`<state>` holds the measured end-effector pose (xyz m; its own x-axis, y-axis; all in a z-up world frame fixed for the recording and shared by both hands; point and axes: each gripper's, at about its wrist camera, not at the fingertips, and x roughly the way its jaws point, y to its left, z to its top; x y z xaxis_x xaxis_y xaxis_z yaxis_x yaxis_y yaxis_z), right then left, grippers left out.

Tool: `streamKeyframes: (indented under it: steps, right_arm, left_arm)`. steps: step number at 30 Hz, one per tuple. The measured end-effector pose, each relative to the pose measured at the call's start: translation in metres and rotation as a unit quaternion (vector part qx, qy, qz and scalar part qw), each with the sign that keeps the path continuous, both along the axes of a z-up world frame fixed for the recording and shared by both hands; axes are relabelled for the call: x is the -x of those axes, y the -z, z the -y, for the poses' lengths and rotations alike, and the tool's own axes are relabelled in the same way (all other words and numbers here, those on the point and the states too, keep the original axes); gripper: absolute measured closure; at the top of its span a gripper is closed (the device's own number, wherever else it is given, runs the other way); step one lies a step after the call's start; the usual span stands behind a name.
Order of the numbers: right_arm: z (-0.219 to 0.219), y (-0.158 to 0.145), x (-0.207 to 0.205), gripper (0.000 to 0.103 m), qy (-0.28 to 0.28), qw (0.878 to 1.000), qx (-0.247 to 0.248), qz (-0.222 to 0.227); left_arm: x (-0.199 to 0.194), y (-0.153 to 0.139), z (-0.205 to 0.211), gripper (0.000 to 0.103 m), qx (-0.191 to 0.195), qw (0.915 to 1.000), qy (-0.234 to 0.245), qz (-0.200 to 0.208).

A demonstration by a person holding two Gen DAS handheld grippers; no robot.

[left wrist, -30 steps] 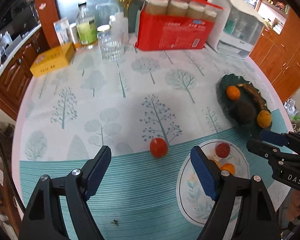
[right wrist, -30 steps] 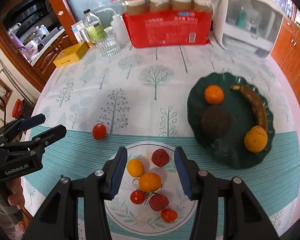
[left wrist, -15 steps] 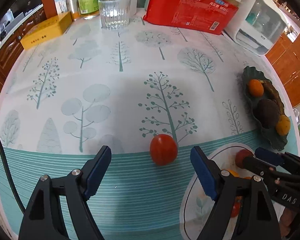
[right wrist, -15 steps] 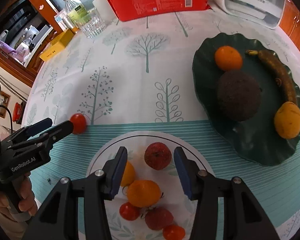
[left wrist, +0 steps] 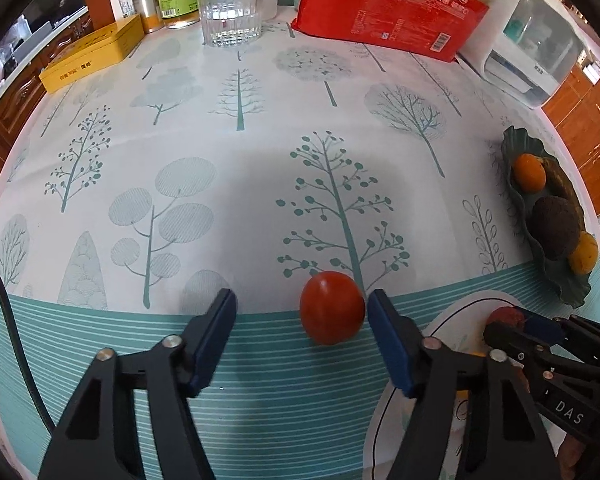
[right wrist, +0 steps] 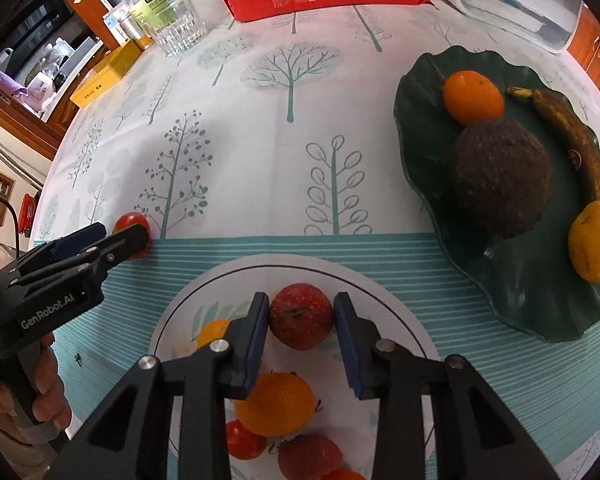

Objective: Organize fruits
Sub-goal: 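Grasp the red tomato with the left tool while the right tool grasps a lychee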

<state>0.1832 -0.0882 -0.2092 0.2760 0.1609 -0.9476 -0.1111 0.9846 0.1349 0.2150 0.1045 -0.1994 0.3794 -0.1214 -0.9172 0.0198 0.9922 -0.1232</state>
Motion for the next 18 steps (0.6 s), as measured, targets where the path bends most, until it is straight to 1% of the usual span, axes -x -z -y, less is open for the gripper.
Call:
streamKeyframes:
  steps: [2, 4, 6, 8, 11, 18]
  right_arm:
    - [-0.0011, -0.0001, 0.0003, 0.07, -0.001, 1.0, 0.003, 0.002]
    - [-0.0021, -0.0003, 0.0006, 0.07, -0.002, 1.0, 0.007, 0.003]
    - [-0.0029, -0.0004, 0.0006, 0.07, -0.002, 1.0, 0.01, 0.005]
    - [-0.0034, -0.0005, 0.0009, 0.07, -0.001, 1.0, 0.01, 0.006]
    - [-0.0032, -0.0004, 0.0021, 0.07, 0.002, 1.0, 0.009, 0.007]
    - [-0.0025, -0.0018, 0.005, 0.071, 0.005, 1.0, -0.002, 0.009]
  left_arm:
    - [-0.0005, 0.0023, 0.0029, 0.051, 0.003, 1.0, 0.004, -0.006]
    - [0.0001, 0.0037, 0.0045, 0.056, 0.003, 0.9999, 0.006, -0.008]
    - [0.0001, 0.0038, 0.0069, 0.063, 0.003, 0.9999, 0.008, -0.007]
    - [0.0007, 0.0041, 0.0092, 0.072, 0.003, 0.9999, 0.011, -0.007]
    - [0.0019, 0.004, 0.0108, 0.073, -0.001, 0.9999, 0.01, -0.005]
    - [0.0054, 0.0004, 0.0075, 0.073, 0.004, 0.9999, 0.005, -0.012]
